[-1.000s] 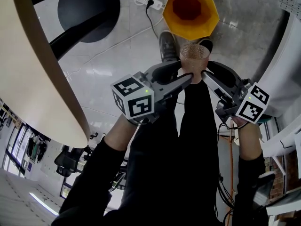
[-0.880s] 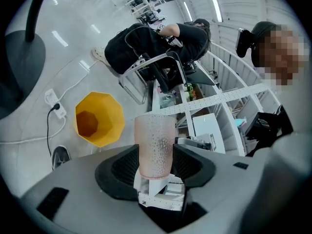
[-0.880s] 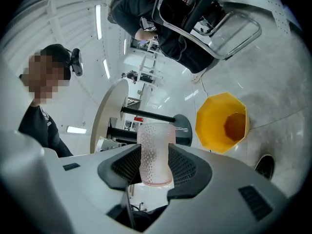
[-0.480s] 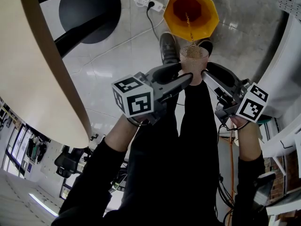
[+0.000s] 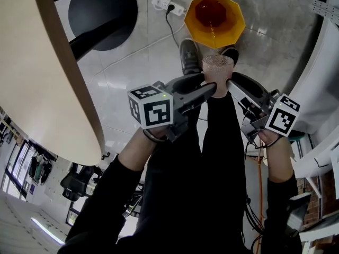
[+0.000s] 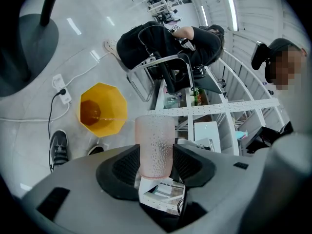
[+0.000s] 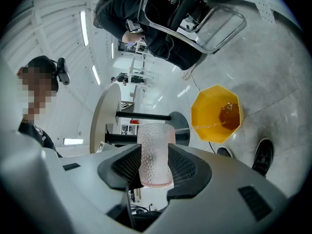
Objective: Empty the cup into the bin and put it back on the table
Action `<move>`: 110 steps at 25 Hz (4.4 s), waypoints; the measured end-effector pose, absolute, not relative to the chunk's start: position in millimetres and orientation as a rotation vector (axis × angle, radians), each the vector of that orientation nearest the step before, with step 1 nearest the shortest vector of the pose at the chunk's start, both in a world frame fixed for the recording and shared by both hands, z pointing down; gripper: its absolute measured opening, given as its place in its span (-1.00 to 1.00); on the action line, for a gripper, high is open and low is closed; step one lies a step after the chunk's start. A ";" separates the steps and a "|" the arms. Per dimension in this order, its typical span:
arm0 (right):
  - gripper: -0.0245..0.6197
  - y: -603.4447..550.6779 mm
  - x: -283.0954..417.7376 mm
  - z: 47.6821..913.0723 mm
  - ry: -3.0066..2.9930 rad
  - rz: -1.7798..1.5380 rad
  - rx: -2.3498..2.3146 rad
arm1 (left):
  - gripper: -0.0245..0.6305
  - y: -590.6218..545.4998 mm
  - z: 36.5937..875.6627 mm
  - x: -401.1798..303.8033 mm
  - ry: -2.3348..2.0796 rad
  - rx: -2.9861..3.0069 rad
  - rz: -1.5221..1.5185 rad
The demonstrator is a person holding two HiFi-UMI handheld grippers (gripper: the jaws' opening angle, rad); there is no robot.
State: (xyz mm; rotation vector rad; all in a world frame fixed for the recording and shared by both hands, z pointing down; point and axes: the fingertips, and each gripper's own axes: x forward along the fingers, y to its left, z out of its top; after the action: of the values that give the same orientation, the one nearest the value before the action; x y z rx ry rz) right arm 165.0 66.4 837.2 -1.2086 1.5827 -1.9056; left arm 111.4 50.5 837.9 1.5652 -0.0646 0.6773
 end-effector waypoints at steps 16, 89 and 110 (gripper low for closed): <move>-0.40 60.3 184.9 801.6 1.439 -1.981 -1.210 | -0.26 49.3 804.5 126.4 -0.114 1.400 0.620; -0.40 23.1 2.6 360.3 3.390 -0.298 -0.540 | -0.26 26.5 379.8 -34.8 -0.739 2.724 0.732; -0.40 -69.2 -252.1 433.1 3.672 0.008 -0.424 | -0.26 -61.2 454.1 -289.0 -1.052 2.610 0.931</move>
State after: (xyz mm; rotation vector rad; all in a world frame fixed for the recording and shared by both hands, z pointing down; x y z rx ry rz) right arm -252.1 -69.2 433.1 -0.4240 3.6724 0.0084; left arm -289.0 -61.2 454.1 2.6101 -1.0520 0.9311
